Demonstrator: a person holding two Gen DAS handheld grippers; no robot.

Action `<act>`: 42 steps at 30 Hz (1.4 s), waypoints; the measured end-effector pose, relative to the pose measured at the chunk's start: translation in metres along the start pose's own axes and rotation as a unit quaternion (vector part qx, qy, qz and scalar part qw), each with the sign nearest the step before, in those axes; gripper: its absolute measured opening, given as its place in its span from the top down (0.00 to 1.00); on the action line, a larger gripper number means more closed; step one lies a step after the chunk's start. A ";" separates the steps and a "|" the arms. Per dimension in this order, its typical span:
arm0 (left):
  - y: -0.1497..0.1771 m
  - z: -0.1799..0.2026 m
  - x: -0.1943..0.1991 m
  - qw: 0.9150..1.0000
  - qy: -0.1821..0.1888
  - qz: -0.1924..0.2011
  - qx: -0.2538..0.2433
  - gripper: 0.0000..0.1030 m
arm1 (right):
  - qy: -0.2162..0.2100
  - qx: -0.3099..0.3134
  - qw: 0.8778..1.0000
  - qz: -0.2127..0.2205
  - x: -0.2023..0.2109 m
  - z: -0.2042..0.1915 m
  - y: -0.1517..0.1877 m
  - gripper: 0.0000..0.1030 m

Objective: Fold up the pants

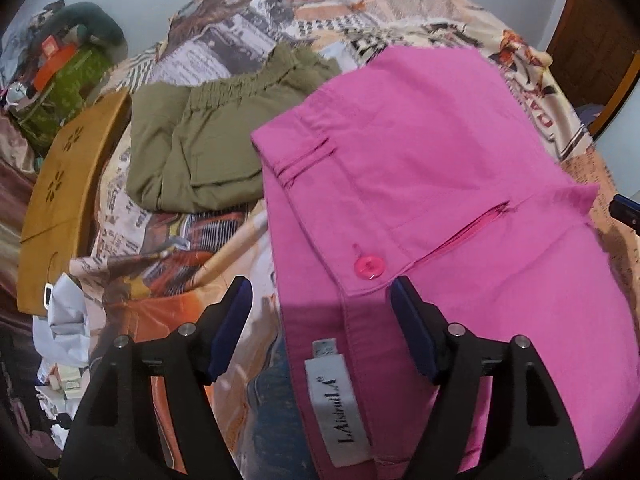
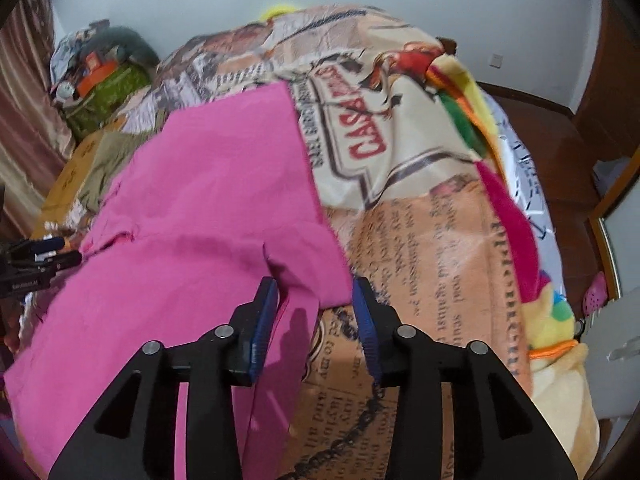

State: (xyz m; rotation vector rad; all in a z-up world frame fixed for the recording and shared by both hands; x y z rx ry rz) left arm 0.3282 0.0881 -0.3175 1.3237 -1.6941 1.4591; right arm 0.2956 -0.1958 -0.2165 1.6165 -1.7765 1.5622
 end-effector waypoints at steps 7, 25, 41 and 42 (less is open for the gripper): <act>-0.030 0.003 0.006 1.000 0.011 0.021 0.007 0.19 | -0.001 -0.005 1.000 0.019 -0.012 0.004 -0.015 0.58; -0.032 0.027 -0.045 0.995 0.085 -0.057 0.005 0.45 | -0.040 -0.048 0.997 -0.054 -0.076 0.024 -0.001 0.78; -0.035 0.032 -0.055 0.999 -0.012 -0.024 -0.036 0.65 | 0.020 0.012 0.997 -0.070 -0.082 0.013 0.000 0.96; -0.035 0.033 -0.055 0.999 -0.015 -0.024 -0.036 0.65 | 0.027 0.016 0.997 -0.071 -0.082 0.013 -0.001 0.96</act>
Point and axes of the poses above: each gripper's, at about its wrist camera, not at the fingertips, and x roughly against the way its jaws point, z to its right, y to its underside, the point moved 5 cm from there along -x, roughly the way its jaws point, and after that the axes turned 15 degrees about -y, right-handed, at the moved point
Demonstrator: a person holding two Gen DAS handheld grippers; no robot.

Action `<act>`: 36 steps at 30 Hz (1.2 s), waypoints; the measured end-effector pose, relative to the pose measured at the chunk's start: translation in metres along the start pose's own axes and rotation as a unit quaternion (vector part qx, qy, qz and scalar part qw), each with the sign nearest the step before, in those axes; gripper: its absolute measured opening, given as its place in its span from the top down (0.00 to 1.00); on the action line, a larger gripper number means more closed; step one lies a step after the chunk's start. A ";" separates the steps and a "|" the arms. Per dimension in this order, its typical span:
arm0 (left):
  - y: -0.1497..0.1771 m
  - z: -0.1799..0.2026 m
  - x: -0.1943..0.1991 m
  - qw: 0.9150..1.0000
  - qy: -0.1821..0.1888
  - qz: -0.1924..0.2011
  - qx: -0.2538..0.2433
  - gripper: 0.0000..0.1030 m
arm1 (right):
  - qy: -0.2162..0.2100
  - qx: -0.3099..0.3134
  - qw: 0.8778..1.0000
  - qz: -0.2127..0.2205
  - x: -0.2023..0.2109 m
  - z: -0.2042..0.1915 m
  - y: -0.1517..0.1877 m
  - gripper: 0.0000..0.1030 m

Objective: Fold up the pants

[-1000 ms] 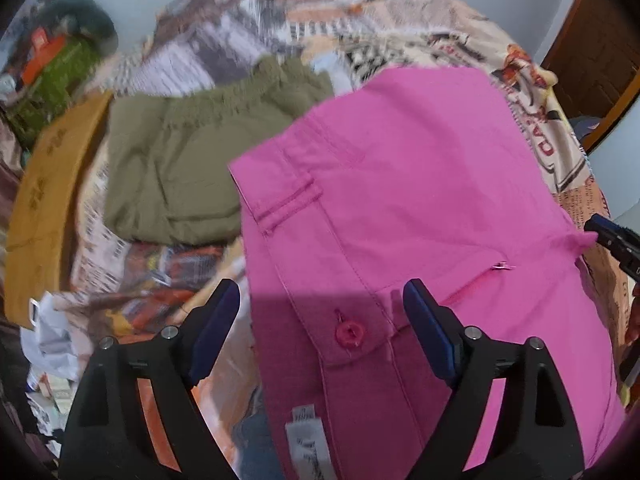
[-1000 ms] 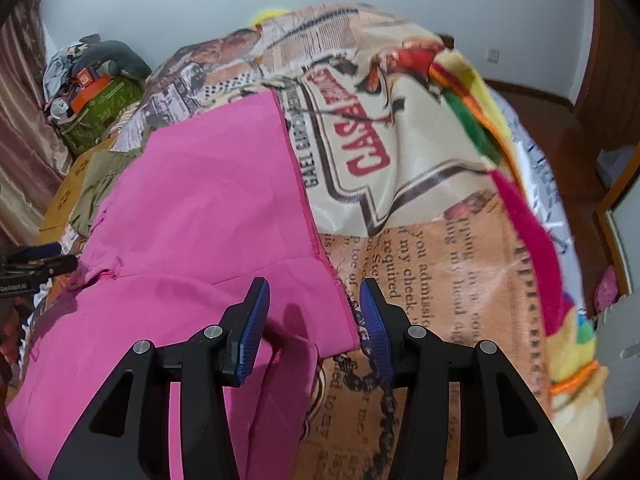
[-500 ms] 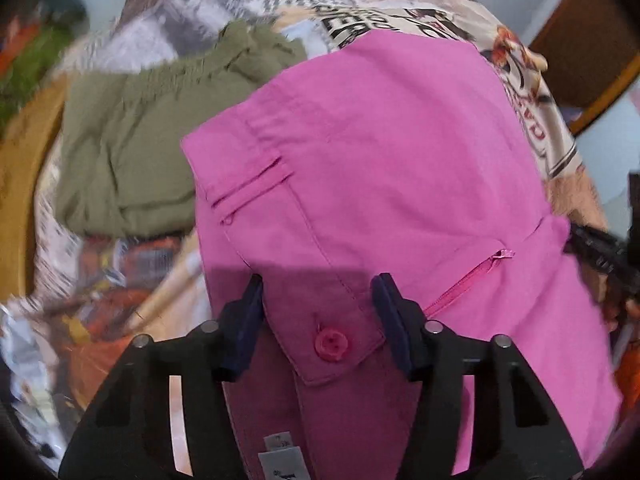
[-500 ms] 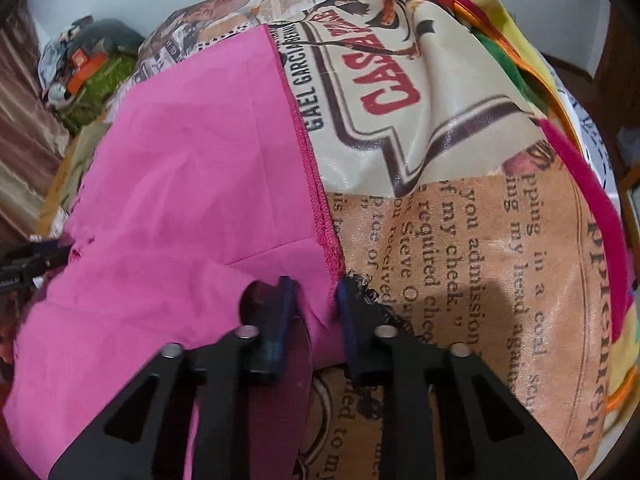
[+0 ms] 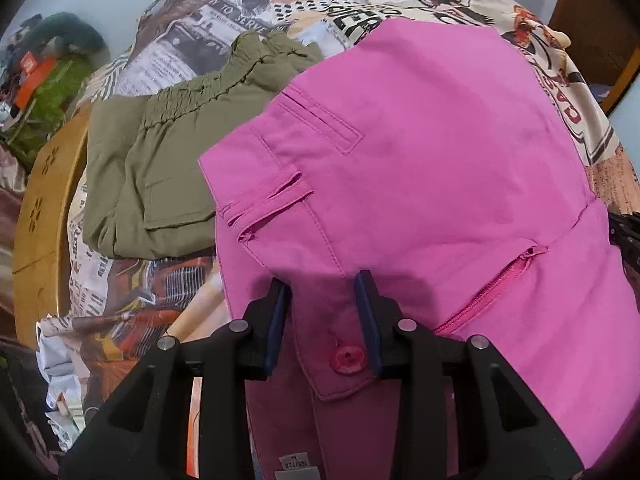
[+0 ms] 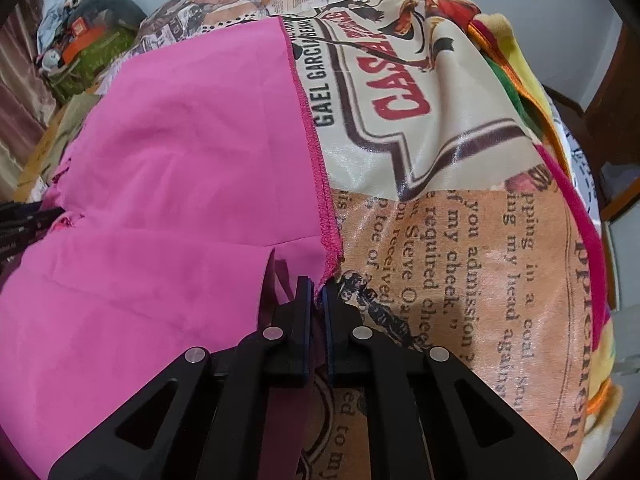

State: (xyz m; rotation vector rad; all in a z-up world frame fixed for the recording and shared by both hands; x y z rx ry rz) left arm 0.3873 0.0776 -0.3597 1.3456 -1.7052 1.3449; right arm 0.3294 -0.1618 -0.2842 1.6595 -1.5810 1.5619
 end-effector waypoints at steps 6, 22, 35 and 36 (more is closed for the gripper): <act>0.002 0.001 -0.002 1.000 -0.024 0.010 -0.012 0.62 | 0.005 -0.008 1.000 0.000 0.001 0.004 0.000 0.96; -0.006 -0.057 0.055 0.997 -0.032 0.070 0.022 0.46 | 0.021 0.003 0.997 0.071 0.079 -0.001 -0.019 0.74; -0.058 -0.104 0.074 0.988 -0.027 0.119 0.090 0.27 | 0.011 0.052 0.986 0.156 0.101 -0.042 -0.086 0.40; -0.062 -0.106 0.067 0.989 -0.028 0.113 0.095 0.27 | 0.010 0.054 0.986 0.156 0.098 -0.044 -0.090 0.40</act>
Point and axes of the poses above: each gripper's, at about its wrist camera, not at the fingertips, and x roughly against the way its jaws point, z to its right, y to its underside, the point moved 5 cm from there along -x, roughly the way its jaws point, and after that the axes turned 15 degrees about -y, right-handed, at the moved point
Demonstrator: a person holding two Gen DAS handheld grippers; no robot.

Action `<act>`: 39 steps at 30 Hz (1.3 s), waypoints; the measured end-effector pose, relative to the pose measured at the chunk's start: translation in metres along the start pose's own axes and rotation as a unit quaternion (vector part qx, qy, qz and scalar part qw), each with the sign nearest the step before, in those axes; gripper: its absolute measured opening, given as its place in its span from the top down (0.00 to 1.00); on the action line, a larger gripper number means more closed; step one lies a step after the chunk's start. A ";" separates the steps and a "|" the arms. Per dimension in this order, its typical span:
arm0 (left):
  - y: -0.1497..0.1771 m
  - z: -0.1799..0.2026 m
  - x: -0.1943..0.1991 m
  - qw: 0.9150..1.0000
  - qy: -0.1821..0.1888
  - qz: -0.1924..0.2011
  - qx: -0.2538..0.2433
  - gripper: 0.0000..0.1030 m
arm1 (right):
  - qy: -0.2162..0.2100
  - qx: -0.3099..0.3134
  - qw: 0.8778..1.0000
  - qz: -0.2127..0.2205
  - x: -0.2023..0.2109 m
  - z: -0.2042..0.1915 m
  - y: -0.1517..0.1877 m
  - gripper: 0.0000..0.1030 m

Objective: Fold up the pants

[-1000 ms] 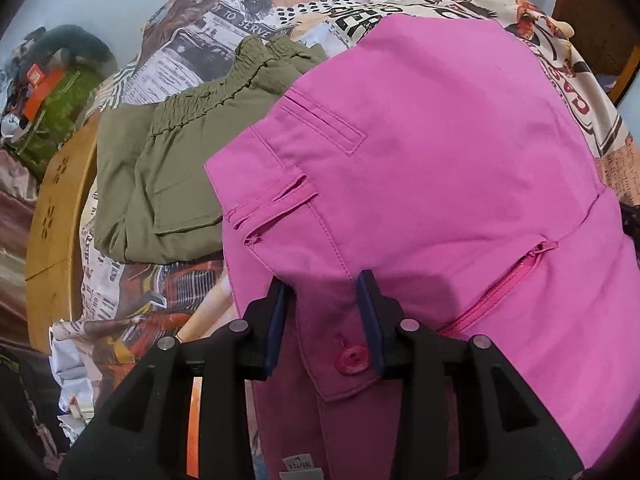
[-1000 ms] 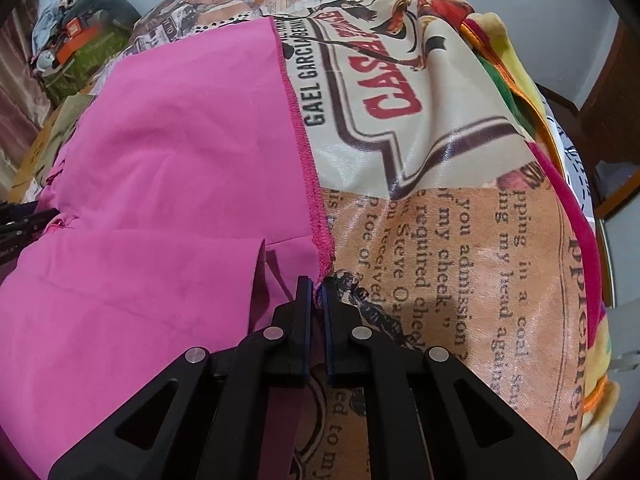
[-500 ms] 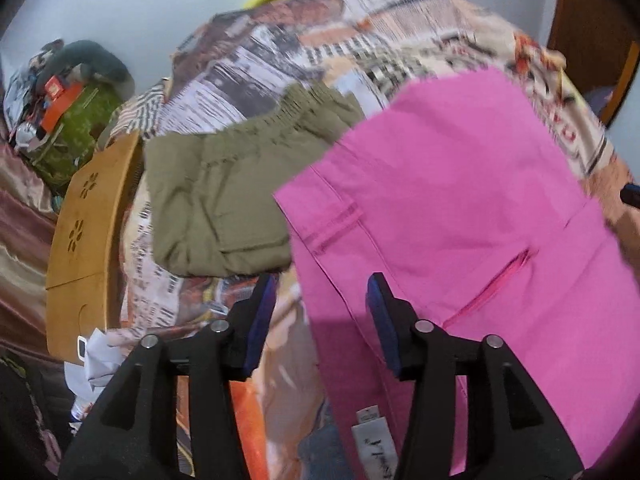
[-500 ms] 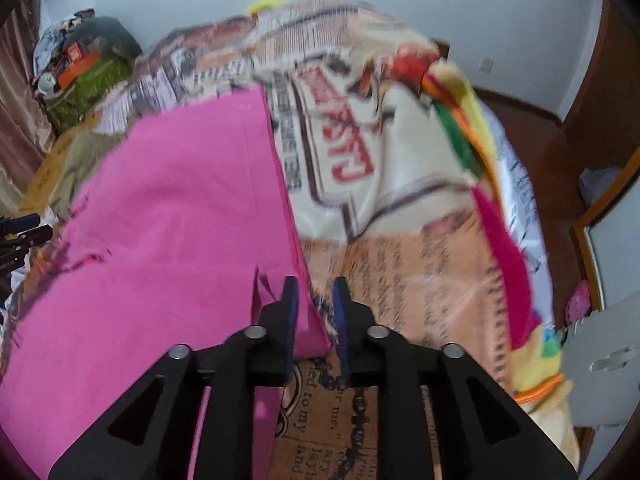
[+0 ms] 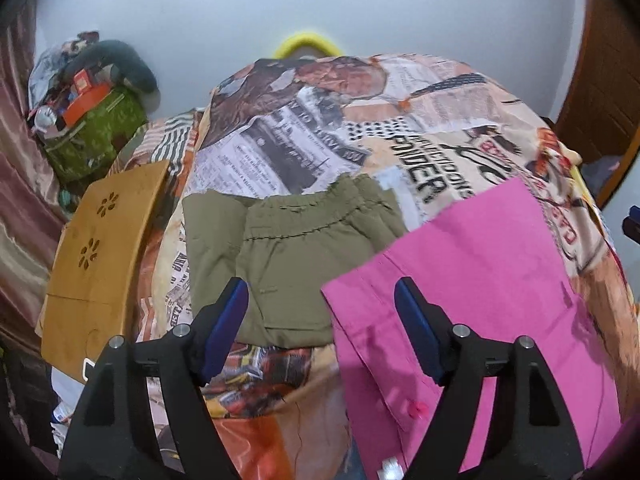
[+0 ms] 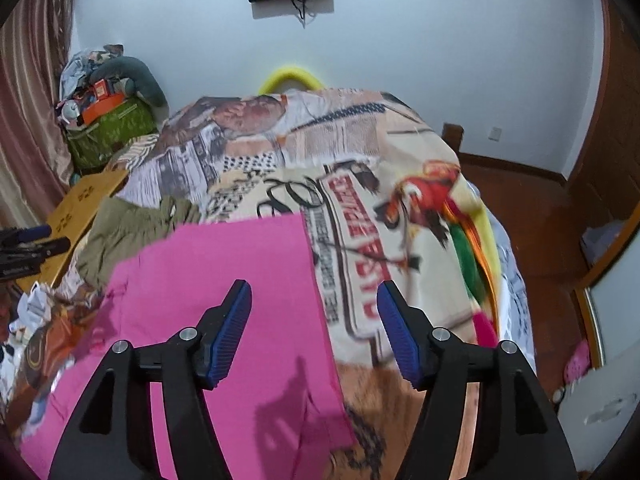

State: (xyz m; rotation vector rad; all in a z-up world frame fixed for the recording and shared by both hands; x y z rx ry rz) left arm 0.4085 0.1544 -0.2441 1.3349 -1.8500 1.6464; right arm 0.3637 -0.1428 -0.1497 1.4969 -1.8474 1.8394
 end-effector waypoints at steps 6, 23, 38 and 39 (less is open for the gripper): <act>0.001 0.004 -0.042 0.999 0.020 -0.044 0.016 0.27 | -0.010 -0.018 1.000 -0.003 -0.039 0.013 -0.013 0.39; 0.032 0.039 -0.116 0.992 0.073 -0.104 -0.014 0.44 | -0.035 -0.029 0.997 -0.056 -0.143 0.034 -0.028 0.42; 0.033 0.055 -0.103 0.995 0.044 -0.074 -0.052 0.98 | -0.040 -0.025 0.997 -0.056 -0.149 0.023 -0.027 0.97; 0.031 0.054 -0.100 0.995 0.045 -0.071 -0.049 0.98 | -0.040 -0.024 0.998 -0.051 -0.142 0.023 -0.028 0.97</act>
Point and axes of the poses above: each gripper's, at about its wrist camera, not at the fingertips, and x roughly against the way its jaws point, z to its right, y to its underside, the point moved 5 cm from there along -x, roughly the way its jaws point, and after that the axes turned 15 degrees about -y, right-handed, at the moved point
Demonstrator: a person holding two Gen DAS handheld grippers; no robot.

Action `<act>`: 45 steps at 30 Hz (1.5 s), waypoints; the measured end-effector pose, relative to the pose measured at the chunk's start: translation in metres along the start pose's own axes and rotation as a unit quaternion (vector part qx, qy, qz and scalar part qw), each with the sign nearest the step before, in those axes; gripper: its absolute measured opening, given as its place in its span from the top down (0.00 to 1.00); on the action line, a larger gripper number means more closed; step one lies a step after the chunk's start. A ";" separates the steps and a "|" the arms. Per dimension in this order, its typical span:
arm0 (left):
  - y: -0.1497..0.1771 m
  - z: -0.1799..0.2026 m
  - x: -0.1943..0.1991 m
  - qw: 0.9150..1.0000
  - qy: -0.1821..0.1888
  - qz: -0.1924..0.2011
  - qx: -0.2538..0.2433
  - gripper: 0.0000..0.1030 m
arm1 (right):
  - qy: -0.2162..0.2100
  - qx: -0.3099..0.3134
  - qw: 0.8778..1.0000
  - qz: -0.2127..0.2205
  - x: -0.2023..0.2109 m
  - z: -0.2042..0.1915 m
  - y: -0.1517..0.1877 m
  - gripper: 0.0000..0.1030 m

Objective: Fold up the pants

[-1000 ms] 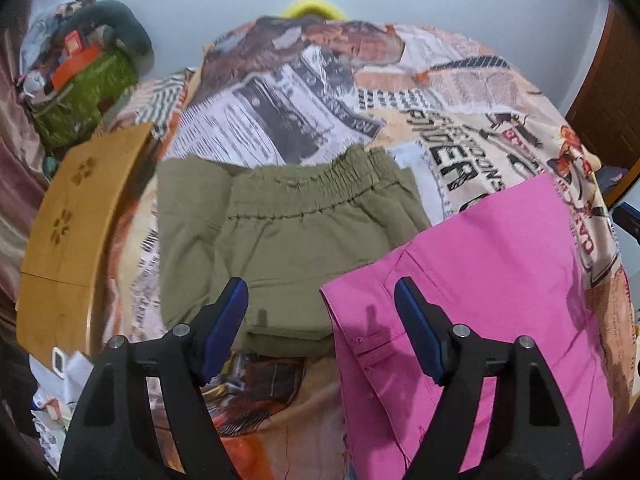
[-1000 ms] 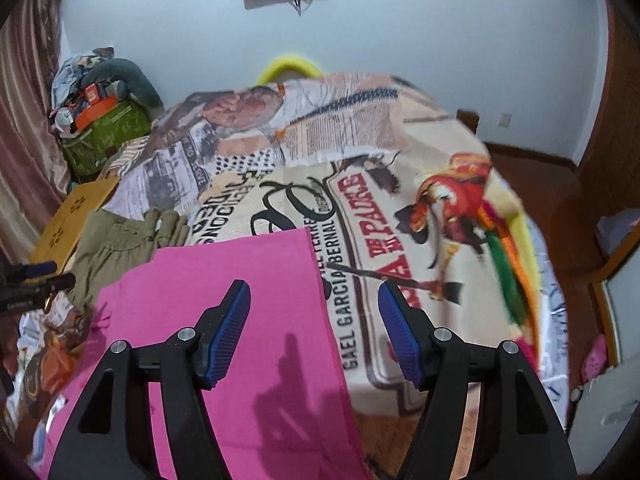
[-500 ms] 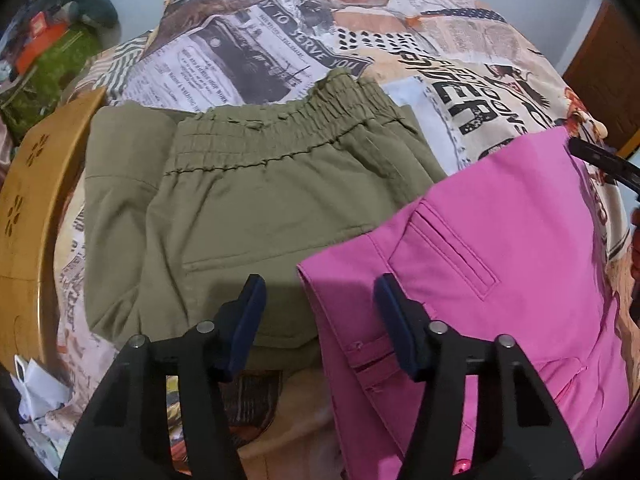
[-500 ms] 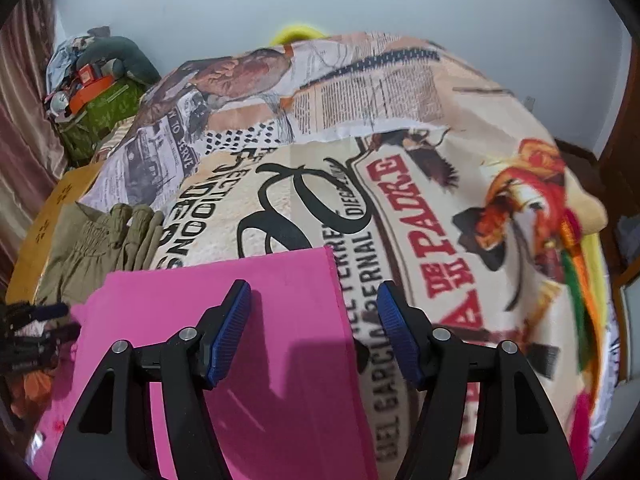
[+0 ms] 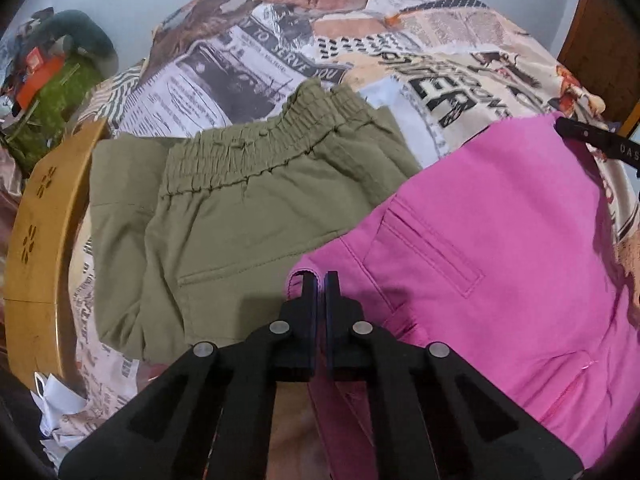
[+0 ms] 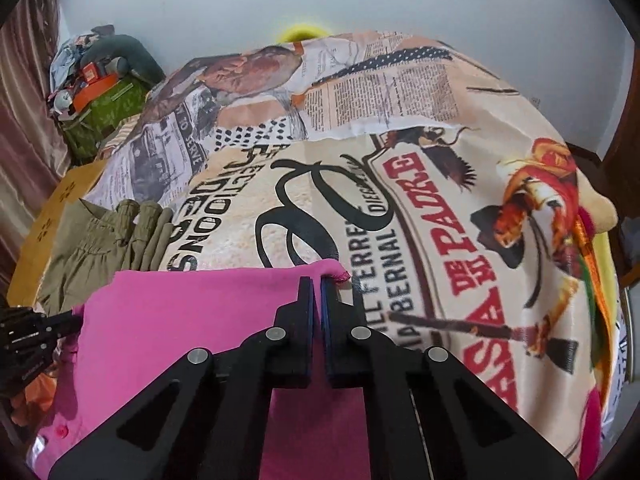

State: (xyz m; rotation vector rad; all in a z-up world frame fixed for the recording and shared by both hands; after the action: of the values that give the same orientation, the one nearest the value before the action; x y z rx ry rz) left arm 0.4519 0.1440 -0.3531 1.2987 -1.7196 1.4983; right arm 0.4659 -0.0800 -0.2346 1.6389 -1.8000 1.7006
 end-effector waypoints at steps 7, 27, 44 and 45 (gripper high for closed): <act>-0.020 -0.019 0.049 0.999 0.016 0.042 0.028 0.98 | -0.007 0.004 0.999 0.051 0.052 -0.008 -0.021 0.97; -0.002 -0.004 0.191 0.990 0.014 0.138 0.003 0.98 | -0.005 0.046 0.993 0.111 0.181 -0.060 0.011 0.98; 0.093 -0.009 0.211 0.993 0.032 0.115 -0.004 0.97 | -0.014 0.026 0.998 0.062 0.217 -0.091 0.130 0.98; 0.100 -0.008 0.210 0.993 0.036 0.111 -0.006 0.97 | -0.015 0.022 0.998 0.055 0.216 -0.091 0.138 0.97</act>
State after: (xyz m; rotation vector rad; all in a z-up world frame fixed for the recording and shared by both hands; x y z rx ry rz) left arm 0.2749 0.0771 -0.2171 1.0611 -1.8716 1.6343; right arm 0.2307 -0.1662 -0.1280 1.6177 -1.9142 1.7826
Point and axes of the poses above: each gripper's, at about its wrist camera, not at the fingertips, and x roughly against the way its jaws point, z to its right, y to its underside, the point moved 5 cm from there along -x, roughly the way its jaws point, and after that the axes turned 15 degrees about -y, right-handed, at the moved point
